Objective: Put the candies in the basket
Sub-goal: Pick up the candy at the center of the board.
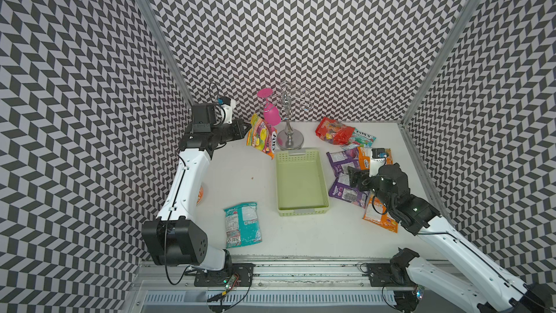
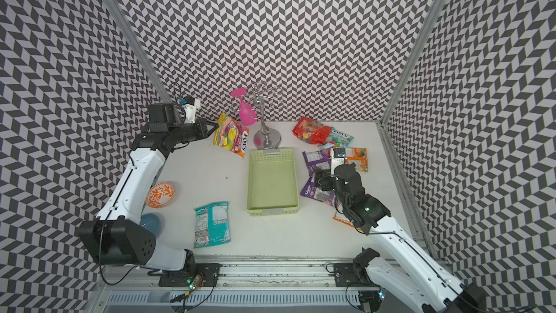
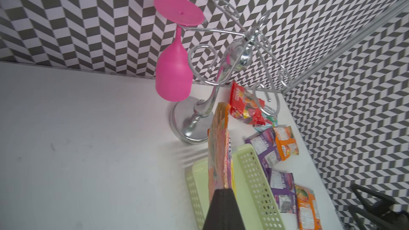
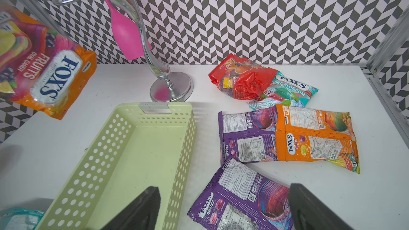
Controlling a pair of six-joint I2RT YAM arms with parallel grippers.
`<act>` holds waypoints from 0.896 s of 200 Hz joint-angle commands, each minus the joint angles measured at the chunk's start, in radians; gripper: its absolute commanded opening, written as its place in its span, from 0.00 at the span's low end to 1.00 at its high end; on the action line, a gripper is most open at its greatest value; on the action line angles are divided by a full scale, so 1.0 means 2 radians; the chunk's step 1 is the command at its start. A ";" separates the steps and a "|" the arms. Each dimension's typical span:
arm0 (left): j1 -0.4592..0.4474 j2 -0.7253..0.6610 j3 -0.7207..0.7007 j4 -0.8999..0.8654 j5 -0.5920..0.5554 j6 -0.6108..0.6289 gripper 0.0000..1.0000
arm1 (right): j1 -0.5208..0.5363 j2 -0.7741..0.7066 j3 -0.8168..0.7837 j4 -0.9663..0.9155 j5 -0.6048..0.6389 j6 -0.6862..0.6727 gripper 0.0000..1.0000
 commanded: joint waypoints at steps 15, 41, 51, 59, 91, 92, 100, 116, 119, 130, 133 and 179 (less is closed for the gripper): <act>-0.026 0.009 0.011 0.079 0.066 -0.078 0.00 | -0.001 0.004 -0.005 0.021 0.010 -0.003 0.94; -0.058 0.023 0.013 0.078 0.048 -0.078 0.00 | -0.002 0.004 -0.006 0.022 0.014 -0.004 0.94; -0.070 0.026 0.013 0.077 0.040 -0.076 0.00 | -0.001 0.004 -0.007 0.020 0.014 -0.003 0.94; -0.080 0.028 0.014 0.074 0.033 -0.075 0.00 | -0.002 0.005 -0.006 0.020 0.013 -0.004 0.94; -0.113 0.040 0.009 0.078 0.023 -0.081 0.00 | -0.002 0.008 -0.006 0.021 0.015 -0.005 0.94; -0.114 0.040 0.009 0.078 0.022 -0.081 0.00 | -0.001 0.007 -0.006 0.021 0.015 -0.005 0.95; -0.121 0.043 0.008 0.078 0.020 -0.081 0.00 | -0.002 0.008 -0.006 0.020 0.013 -0.005 0.94; -0.130 0.051 0.001 0.081 0.020 -0.089 0.00 | -0.002 0.009 -0.006 0.022 0.013 -0.006 0.94; -0.132 0.053 0.000 0.082 0.020 -0.092 0.00 | -0.001 0.009 -0.006 0.023 0.013 -0.007 0.94; -0.138 0.065 -0.001 0.086 0.025 -0.098 0.00 | -0.002 0.010 -0.006 0.023 0.015 -0.007 0.94; -0.140 0.067 -0.002 0.088 0.026 -0.099 0.00 | -0.002 0.010 -0.006 0.023 0.015 -0.006 0.94; -0.171 0.104 -0.006 0.093 0.015 -0.113 0.00 | -0.002 0.013 -0.007 0.023 0.014 -0.007 0.94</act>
